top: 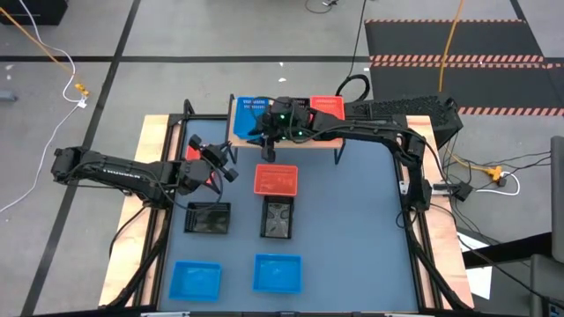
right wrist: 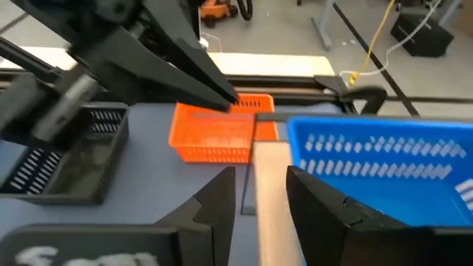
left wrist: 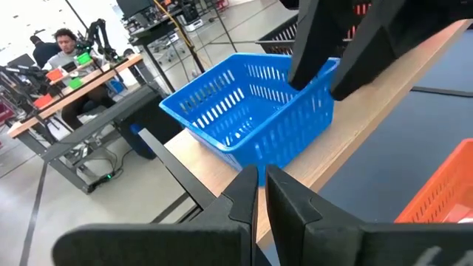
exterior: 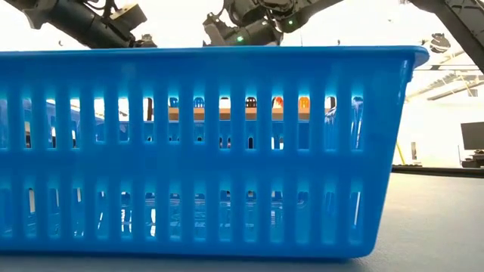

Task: Stack baskets on shelf by color
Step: Stack the right orange bin on the orange bin on the shelf

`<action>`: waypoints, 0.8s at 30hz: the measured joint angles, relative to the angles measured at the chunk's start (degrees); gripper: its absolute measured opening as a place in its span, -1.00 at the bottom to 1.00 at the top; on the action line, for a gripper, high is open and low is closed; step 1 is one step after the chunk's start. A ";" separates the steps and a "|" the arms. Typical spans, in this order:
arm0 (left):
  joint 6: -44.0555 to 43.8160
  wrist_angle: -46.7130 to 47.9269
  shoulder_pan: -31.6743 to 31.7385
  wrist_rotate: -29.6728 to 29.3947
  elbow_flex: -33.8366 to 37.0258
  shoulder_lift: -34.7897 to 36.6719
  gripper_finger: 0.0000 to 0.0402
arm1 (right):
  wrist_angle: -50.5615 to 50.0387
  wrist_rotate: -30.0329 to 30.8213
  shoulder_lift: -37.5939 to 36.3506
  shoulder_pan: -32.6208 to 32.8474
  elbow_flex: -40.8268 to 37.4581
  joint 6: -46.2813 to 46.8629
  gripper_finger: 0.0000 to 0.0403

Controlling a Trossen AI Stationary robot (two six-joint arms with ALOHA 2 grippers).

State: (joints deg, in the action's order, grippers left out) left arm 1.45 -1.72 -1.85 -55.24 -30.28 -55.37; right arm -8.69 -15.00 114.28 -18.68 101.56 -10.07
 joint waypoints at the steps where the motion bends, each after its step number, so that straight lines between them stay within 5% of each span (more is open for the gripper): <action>1: -0.04 0.03 0.00 -0.02 0.00 0.00 -0.85 | 0.44 0.26 0.00 0.25 0.00 -0.04 -0.43; 6: -0.33 1.08 -0.05 0.00 0.02 0.00 -0.85 | -1.52 7.49 -1.43 1.16 -0.07 -3.90 -0.43; 14: -2.62 3.92 -0.39 0.25 0.02 0.00 -0.85 | -15.16 7.36 -9.59 4.40 -2.12 -3.59 -0.43; 24: -4.37 4.20 -3.59 10.33 0.02 -0.76 -0.85 | -0.55 4.55 -25.90 15.72 -34.52 -1.52 -0.43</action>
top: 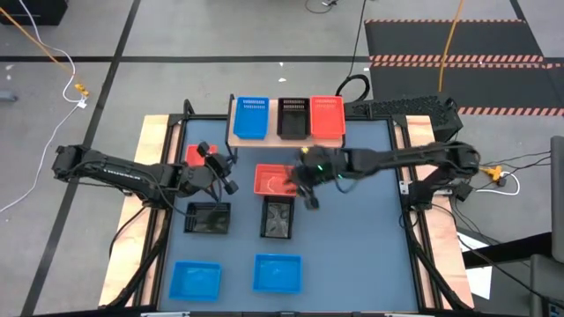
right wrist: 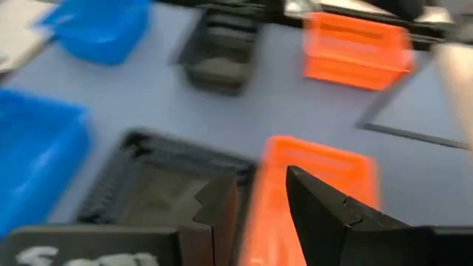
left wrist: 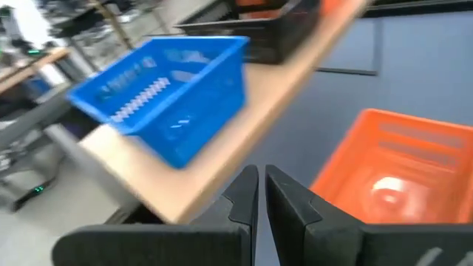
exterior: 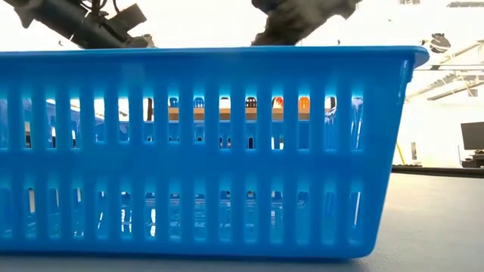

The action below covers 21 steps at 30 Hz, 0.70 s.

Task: Stack baskets on shelf by color
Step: Stack the right orange bin on the orange bin on the shelf

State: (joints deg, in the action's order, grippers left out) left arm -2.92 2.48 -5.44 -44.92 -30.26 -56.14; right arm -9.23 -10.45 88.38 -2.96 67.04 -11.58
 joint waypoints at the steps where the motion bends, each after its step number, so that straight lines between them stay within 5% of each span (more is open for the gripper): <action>1: 0.16 -0.21 -0.37 0.52 0.00 -0.35 -0.85 | 1.65 -1.16 -1.40 1.03 -2.60 0.01 -0.43; 10: 1.16 -9.84 -3.04 6.22 0.00 -8.30 -0.85 | 16.68 -1.27 -9.02 7.95 -18.83 -10.18 -0.43; 17: -1.46 -14.65 -4.46 9.45 0.00 -13.54 -0.85 | 26.38 11.68 -9.13 8.17 -23.88 -2.16 -0.43; 21: -5.41 -14.57 -5.48 14.78 0.00 -15.38 -0.85 | 26.31 13.57 -9.16 8.30 -24.10 -1.92 -0.43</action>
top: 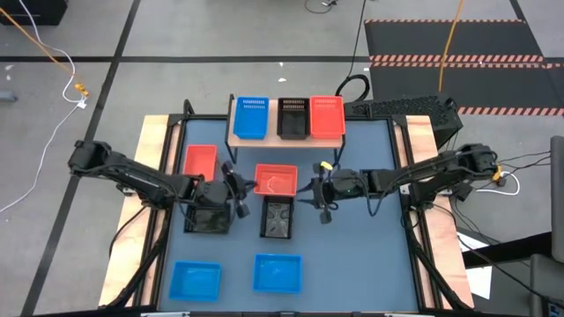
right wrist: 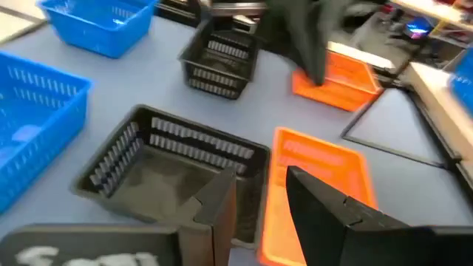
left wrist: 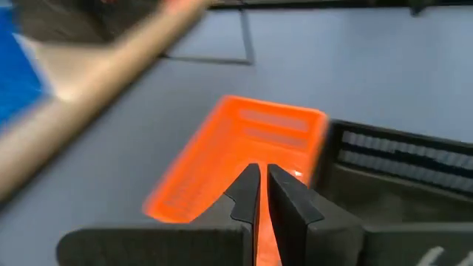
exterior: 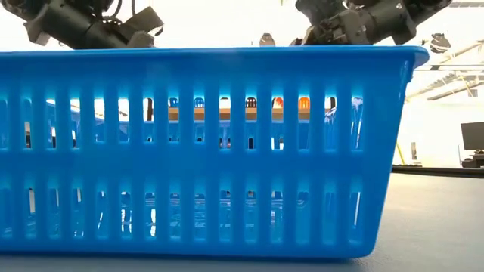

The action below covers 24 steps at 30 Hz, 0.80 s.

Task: Stack baskets on shelf by color
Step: Stack the right orange bin on the orange bin on the shelf

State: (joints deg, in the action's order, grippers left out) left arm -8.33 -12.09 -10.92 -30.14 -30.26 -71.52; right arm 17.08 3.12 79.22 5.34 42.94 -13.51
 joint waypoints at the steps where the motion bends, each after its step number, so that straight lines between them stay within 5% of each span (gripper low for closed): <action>1: -2.35 -0.03 -0.29 1.36 0.00 -0.29 -0.85 | -0.23 -0.15 0.00 0.16 0.00 0.57 -0.43; 6: -14.19 0.55 -1.70 2.44 -0.02 -0.86 -0.85 | -4.90 -0.19 -3.78 0.42 -0.04 3.87 -0.43; 16: -17.41 -3.39 -5.74 1.58 -0.02 -0.88 -0.85 | -16.62 -0.33 -21.04 0.39 -0.97 1.88 -0.43; 24: -13.53 -5.78 -4.15 -1.48 -0.02 -1.33 -0.85 | 0.77 -1.33 -24.00 0.29 -18.17 8.43 -0.43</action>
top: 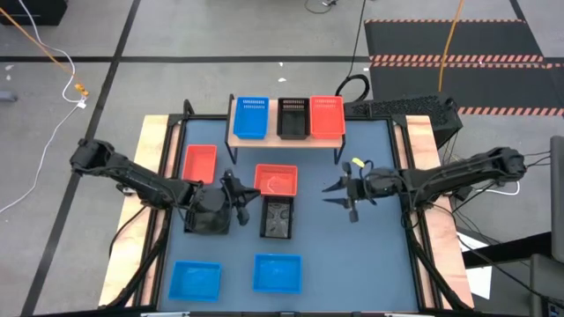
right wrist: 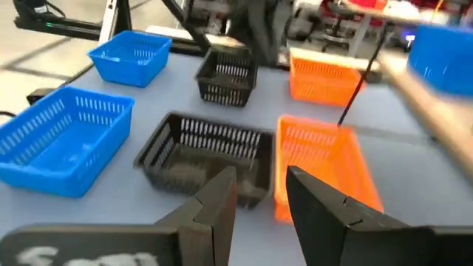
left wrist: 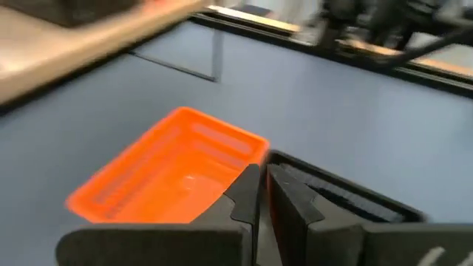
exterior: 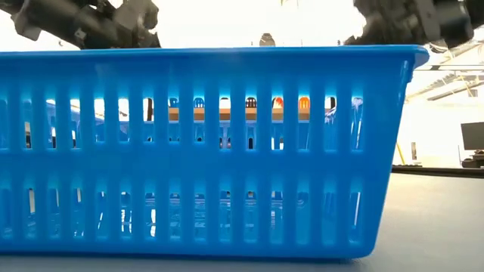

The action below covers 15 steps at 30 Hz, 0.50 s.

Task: Stack baskets on shelf by color
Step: Stack the right orange bin on the orange bin on the shelf

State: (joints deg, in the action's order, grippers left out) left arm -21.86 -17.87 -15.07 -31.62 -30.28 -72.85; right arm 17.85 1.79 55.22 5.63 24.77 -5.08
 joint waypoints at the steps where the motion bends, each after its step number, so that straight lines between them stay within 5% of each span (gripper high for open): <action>1: 0.37 0.08 0.82 -0.66 0.00 -0.36 -0.85 | 2.70 -1.09 0.12 -0.02 -2.34 0.97 -0.43; 9: 0.66 -0.89 7.39 1.79 -0.02 -1.87 -0.84 | 25.00 -3.39 0.17 0.09 -15.60 11.22 -0.43; 15: 4.69 -4.77 8.44 6.28 -0.02 -1.83 -0.85 | 38.92 -1.93 0.15 0.11 -21.36 8.61 -0.43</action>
State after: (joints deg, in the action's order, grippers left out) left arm -17.17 -22.64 -6.63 -25.34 -30.30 -74.68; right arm 56.77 -0.14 55.37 5.74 3.41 3.53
